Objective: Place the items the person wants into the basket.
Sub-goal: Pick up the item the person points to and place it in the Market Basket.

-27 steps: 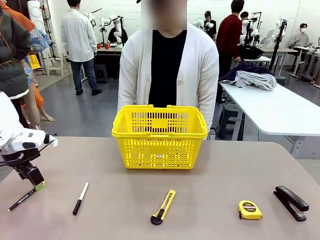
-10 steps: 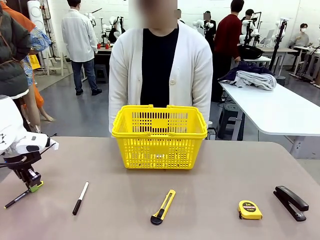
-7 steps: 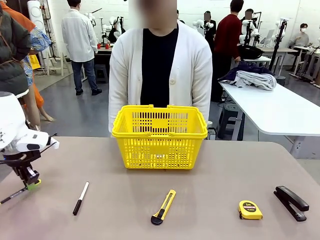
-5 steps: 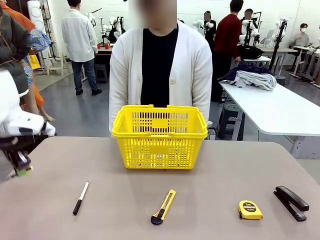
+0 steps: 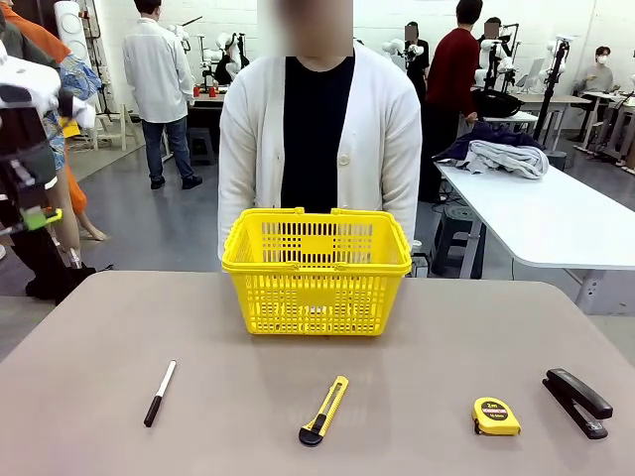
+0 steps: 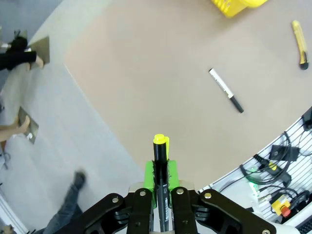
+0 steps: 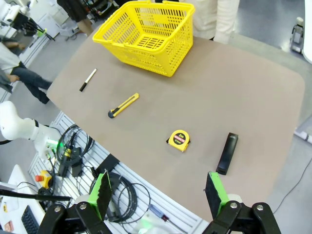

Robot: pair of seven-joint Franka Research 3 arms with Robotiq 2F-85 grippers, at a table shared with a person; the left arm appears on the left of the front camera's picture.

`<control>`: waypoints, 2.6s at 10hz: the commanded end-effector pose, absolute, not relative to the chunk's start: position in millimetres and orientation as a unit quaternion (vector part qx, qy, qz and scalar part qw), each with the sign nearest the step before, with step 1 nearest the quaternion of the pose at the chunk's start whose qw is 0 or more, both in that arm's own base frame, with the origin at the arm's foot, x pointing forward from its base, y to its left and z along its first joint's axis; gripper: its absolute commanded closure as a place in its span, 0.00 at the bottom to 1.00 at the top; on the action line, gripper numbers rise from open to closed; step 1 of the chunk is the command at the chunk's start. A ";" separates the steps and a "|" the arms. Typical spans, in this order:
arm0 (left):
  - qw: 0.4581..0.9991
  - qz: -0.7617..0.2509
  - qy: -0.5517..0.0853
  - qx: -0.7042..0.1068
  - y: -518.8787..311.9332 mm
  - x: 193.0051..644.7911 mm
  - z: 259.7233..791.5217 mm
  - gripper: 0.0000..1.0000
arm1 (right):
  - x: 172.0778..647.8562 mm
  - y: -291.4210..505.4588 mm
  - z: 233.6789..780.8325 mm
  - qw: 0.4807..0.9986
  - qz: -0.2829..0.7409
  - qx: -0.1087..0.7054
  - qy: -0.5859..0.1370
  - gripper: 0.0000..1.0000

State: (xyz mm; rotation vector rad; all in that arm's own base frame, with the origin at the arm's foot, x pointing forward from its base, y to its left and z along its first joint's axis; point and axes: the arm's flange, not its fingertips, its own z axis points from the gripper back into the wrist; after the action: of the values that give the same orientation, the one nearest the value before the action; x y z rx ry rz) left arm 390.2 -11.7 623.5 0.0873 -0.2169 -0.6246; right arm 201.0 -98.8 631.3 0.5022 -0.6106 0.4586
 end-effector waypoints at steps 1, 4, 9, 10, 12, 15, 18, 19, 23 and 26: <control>0.944 -0.312 -0.107 -0.004 -2.9 397.5 628.9 1.00 | 200.7 -97.4 630.2 0.896 0.224 0.246 -0.294 0.00; 0.946 -0.304 -0.115 0.012 -4.2 394.1 633.1 1.00 | 200.7 -97.4 630.2 0.896 0.224 0.246 -0.294 0.00; 0.946 -0.304 -0.115 0.012 -4.2 394.1 633.1 1.00 | 200.7 -97.4 630.2 0.896 0.224 0.246 -0.294 0.00; 0.945 -0.307 -0.111 0.011 -4.3 394.2 631.1 0.88 | 200.7 -97.4 630.2 0.896 0.224 0.246 -0.294 0.00; 0.847 -0.509 -0.139 0.068 -74.0 426.8 663.6 0.88 | 200.7 -97.4 630.2 0.896 0.224 0.246 -0.294 0.00; 0.747 -0.650 -0.130 0.040 -182.1 517.9 688.9 0.88 | 200.7 -97.4 630.2 0.896 0.224 0.246 -0.294 0.00; 0.691 -0.717 -0.089 0.004 -280.1 571.2 657.0 0.88 | 200.7 -97.4 630.2 0.896 0.224 0.246 -0.294 0.00; 0.682 -0.727 -0.080 0.001 -305.0 580.8 639.3 0.88 | 200.7 -97.4 630.2 0.896 0.224 0.246 -0.294 0.00; 0.696 -0.715 -0.062 0.019 -349.2 597.3 579.5 0.88 | 200.7 -97.4 630.2 0.896 0.224 0.246 -0.294 0.00; 0.690 -0.721 -0.068 0.014 -353.5 593.2 567.7 0.88 | 200.7 -97.4 630.2 0.896 0.224 0.246 -0.294 0.00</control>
State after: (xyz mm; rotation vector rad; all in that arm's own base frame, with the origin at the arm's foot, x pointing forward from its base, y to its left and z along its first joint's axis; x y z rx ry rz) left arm 592.2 -348.6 559.7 0.0136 -0.1386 -1.6165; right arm 200.6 -98.4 631.5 0.4988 -0.6102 0.4565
